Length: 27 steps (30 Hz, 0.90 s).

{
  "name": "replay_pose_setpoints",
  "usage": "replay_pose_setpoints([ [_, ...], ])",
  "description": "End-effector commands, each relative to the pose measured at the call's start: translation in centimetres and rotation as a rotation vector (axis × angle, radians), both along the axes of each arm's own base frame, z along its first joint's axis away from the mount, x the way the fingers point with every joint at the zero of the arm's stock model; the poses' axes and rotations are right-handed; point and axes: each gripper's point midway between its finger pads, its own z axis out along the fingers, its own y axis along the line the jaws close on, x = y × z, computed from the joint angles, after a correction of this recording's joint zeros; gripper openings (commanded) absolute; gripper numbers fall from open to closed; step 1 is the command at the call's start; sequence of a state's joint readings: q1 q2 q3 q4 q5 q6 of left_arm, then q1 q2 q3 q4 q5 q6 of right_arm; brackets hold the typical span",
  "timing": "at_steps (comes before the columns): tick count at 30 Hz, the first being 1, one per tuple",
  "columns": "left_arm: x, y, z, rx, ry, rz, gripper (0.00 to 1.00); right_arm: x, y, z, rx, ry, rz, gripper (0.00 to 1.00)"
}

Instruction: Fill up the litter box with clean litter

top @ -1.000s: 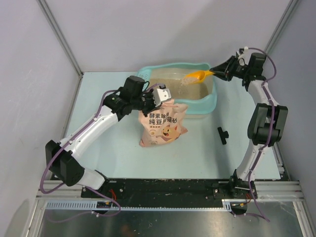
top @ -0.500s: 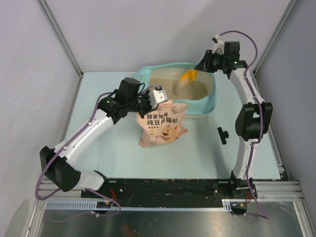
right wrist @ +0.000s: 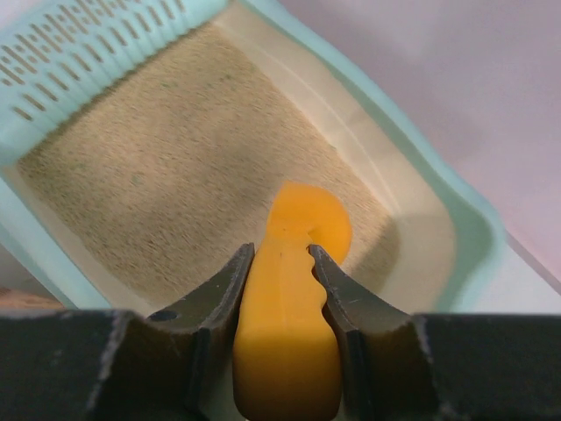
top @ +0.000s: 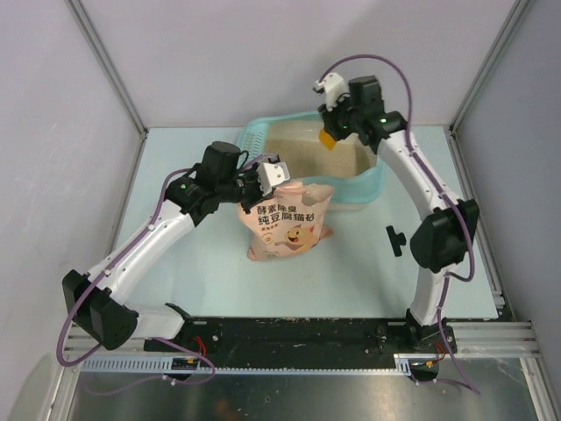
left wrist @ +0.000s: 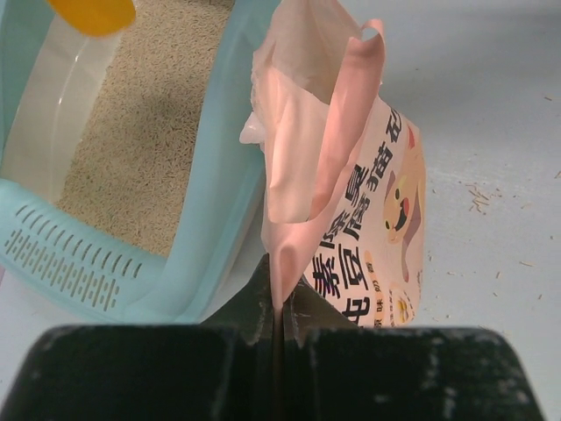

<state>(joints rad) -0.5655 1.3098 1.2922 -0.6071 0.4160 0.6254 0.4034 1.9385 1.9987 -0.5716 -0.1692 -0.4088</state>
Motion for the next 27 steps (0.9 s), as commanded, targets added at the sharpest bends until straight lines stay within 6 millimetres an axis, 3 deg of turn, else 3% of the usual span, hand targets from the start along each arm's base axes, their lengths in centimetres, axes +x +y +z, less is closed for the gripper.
replay_pose_setpoints([
  [1, 0.3, -1.6, 4.7, -0.151, -0.095, -0.047, 0.0, -2.6, -5.0, 7.5, 0.028, -0.116, -0.05, 0.0],
  [8, 0.9, -2.4, 4.7, -0.192, -0.053, -0.026, 0.0, -9.8, -4.9, 11.5, 0.282, 0.043, 0.082, 0.0],
  [12, 0.8, -2.6, 4.3, -0.199, -0.039, -0.024, 0.0, -15.1, -3.7, 12.2, 0.413, 0.216, 0.247, 0.0],
  [15, 0.7, -2.6, 4.3, -0.209, -0.035, -0.022, 0.0, -17.3, -3.2, 11.2, 0.456, 0.341, 0.287, 0.0],
  [20, 0.7, -2.6, 4.6, -0.221, -0.044, -0.02, 0.0, -18.0, -2.9, 9.5, 0.436, 0.372, 0.304, 0.0],
  [27, 0.7, -2.5, 4.6, -0.223, -0.051, -0.018, 0.0, -17.5, -1.5, 7.8, 0.364, 0.387, 0.345, 0.0],
])
